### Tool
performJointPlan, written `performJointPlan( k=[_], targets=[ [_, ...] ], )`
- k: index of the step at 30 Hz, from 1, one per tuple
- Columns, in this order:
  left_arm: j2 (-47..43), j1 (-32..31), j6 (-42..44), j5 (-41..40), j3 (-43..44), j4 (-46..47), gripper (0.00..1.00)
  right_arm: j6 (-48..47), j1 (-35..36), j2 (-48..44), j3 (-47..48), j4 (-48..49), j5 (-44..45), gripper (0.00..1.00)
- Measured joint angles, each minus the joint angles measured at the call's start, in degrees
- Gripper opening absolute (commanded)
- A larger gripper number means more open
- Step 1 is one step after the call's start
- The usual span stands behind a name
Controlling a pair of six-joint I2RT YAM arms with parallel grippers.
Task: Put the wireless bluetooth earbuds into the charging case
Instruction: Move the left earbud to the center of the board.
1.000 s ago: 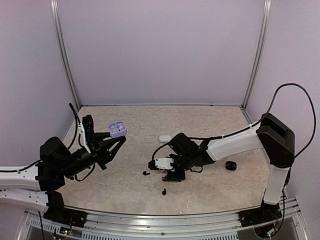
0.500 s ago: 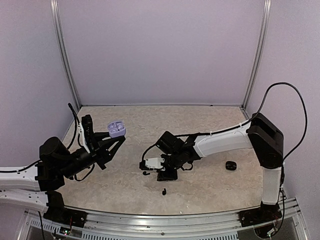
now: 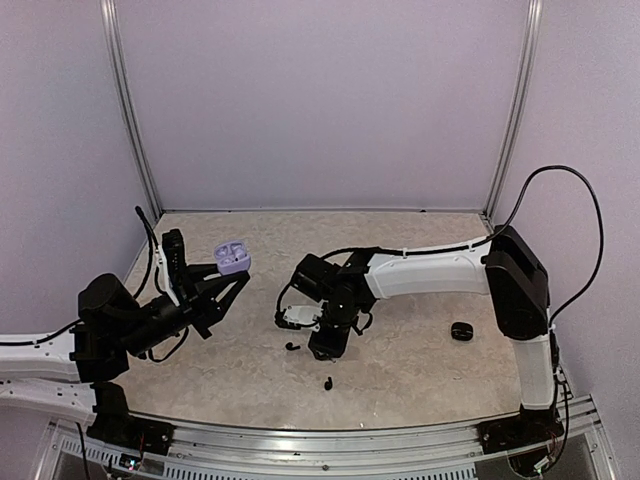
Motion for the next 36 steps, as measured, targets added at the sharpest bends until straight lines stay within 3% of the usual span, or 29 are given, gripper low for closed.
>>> performJointPlan(
  k=[14,25,36],
  targets=[
    [-1.09,0.00,-0.02,0.15,-0.61,0.02,0.00,6.43,0.00,5.07,6.49,-7.37,0.50,0.32],
    [-1.62,0.11,-0.04,0.15,-1.20,0.02,0.00,7.19,0.00,5.60,6.69,-8.83,-0.50,0.13],
    [-1.90,0.26,-0.04,0.15,-1.31,0.02,0.00,5.92,0.07,-3.48,-7.72,-7.28,-2.29,0.12]
  ],
)
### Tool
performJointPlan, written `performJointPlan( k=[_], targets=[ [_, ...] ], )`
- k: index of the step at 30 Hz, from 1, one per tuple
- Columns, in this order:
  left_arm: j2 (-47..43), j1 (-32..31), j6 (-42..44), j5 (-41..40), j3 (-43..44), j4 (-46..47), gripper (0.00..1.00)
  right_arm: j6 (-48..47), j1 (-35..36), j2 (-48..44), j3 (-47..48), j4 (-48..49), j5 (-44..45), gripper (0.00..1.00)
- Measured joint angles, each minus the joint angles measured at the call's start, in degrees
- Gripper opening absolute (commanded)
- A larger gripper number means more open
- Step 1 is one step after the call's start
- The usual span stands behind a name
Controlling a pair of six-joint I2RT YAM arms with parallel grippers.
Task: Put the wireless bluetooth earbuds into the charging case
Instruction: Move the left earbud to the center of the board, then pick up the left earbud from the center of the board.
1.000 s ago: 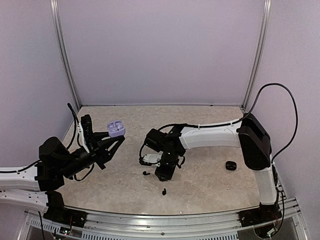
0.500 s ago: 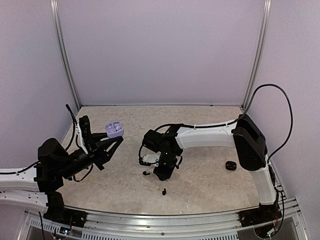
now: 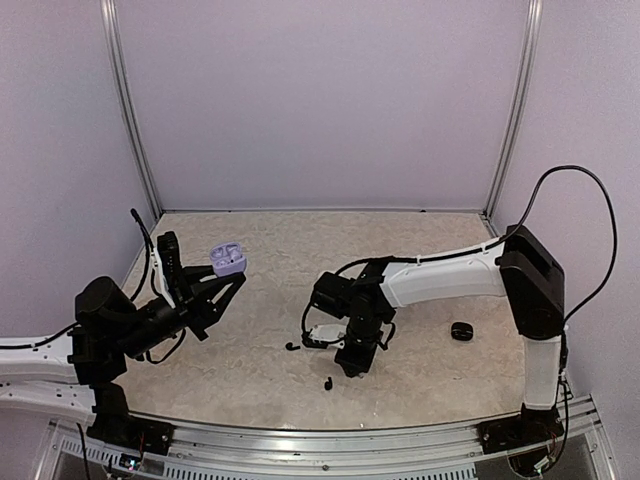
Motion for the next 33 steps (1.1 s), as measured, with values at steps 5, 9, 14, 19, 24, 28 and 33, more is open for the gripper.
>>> performJointPlan(
  k=[5,9,14,19,24,28,33],
  targets=[
    [0.26,0.09,0.00,0.07,0.00,0.02,0.00,-0.26,0.31,-4.24,-6.47,-0.22,-1.01,0.17],
    [1.16,0.15,0.00,0.39,0.00,0.04,0.00,-0.15,0.50,-4.70,-7.34,-0.87,-1.51,0.25],
    [1.55,0.20,0.00,0.68,0.00,0.04,0.00,0.50,0.70,-4.68,-7.21,-1.53,-1.84,0.28],
    [1.55,0.20,0.00,0.87,0.00,0.04,0.00,1.62,0.81,-4.33,-6.69,-2.82,-1.66,0.29],
    [1.55,0.20,0.00,0.92,0.00,0.04,0.00,2.95,0.83,-3.67,-5.57,-4.13,-1.75,0.30],
    [1.55,0.22,0.00,1.01,0.00,0.04,0.00,3.69,0.83,-3.50,-5.29,-5.25,-1.51,0.30],
    [1.55,0.22,0.00,1.07,0.00,0.04,0.00,5.53,0.83,-3.48,-5.25,-6.23,-1.27,0.29]
  ],
)
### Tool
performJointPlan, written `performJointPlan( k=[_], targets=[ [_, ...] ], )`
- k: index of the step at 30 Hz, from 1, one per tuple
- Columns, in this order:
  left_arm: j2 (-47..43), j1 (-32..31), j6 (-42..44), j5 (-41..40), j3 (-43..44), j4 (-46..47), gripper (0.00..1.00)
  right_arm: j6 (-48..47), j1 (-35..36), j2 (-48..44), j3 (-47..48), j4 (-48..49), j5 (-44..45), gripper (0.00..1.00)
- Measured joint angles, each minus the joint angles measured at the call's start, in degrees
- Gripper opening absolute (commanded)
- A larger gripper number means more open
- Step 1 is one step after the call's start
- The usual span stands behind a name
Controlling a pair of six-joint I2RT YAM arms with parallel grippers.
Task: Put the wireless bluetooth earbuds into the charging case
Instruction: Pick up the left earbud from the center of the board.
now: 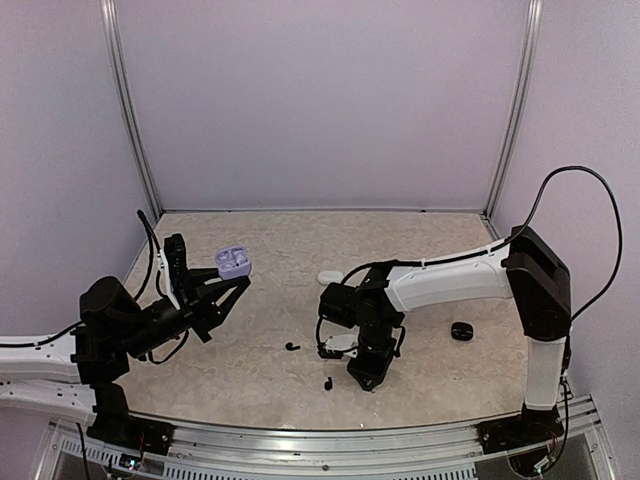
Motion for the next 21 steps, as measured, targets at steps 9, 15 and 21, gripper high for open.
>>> performJointPlan(
  k=[9,15,21],
  targets=[
    [0.00,0.00,0.00,0.17,0.00,0.00,0.00,0.68,0.20,0.15,0.28,-0.37,-1.95,0.28],
    [-0.02,0.00,0.00,0.20,0.00,0.00,0.00,0.31,1.44,0.72,0.66,-0.22,-3.15,0.25],
    [-0.02,0.00,0.00,0.20,0.00,0.00,0.00,-0.94,1.90,0.74,0.87,-0.22,-3.41,0.26]
  ],
)
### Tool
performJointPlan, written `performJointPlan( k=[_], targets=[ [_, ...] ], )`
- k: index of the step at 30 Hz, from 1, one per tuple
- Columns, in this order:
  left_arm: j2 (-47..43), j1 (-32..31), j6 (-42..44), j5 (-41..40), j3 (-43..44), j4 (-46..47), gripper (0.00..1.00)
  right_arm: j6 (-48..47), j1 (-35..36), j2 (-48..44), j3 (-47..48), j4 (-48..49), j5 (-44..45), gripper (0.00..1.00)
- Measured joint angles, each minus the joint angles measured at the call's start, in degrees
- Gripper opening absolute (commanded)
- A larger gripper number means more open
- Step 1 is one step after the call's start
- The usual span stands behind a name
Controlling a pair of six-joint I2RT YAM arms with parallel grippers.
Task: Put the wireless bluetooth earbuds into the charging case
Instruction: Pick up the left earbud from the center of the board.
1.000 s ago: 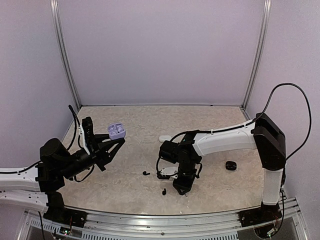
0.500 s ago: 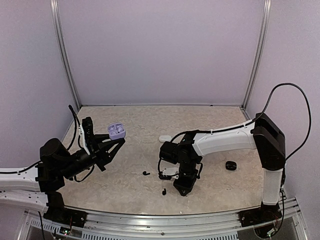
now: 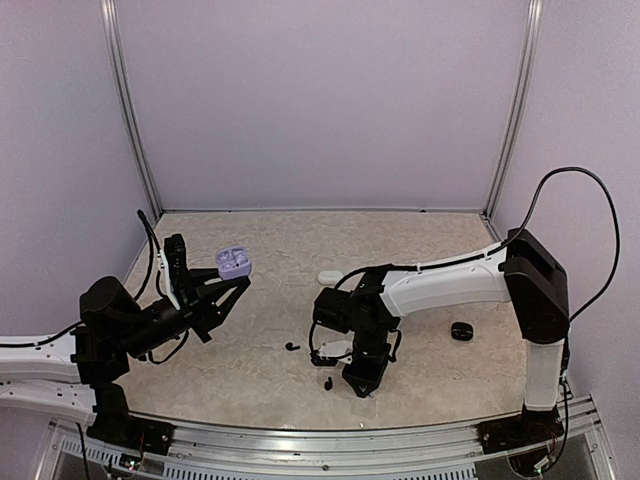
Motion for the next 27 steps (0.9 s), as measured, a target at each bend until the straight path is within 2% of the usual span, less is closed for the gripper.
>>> performJointPlan(
  k=[3,10,20,27],
  targets=[
    [0.00,0.00,0.00,0.00,0.00,0.00,0.00,-0.11,0.00,0.00,0.17,-0.09,0.11,0.27],
    [0.00,0.00,0.00,0.02,0.00,0.00,0.00,0.00,0.00,0.33,0.98,-0.11,0.22,0.21],
    [0.00,0.00,0.00,0.02,0.00,0.00,0.00,0.11,0.00,0.76,1.01,-0.59,0.83,0.23],
    [0.02,0.09,0.00,0.02,0.00,0.00,0.00,0.11,0.00,0.81,1.03,-0.76,1.33,0.15]
  ],
)
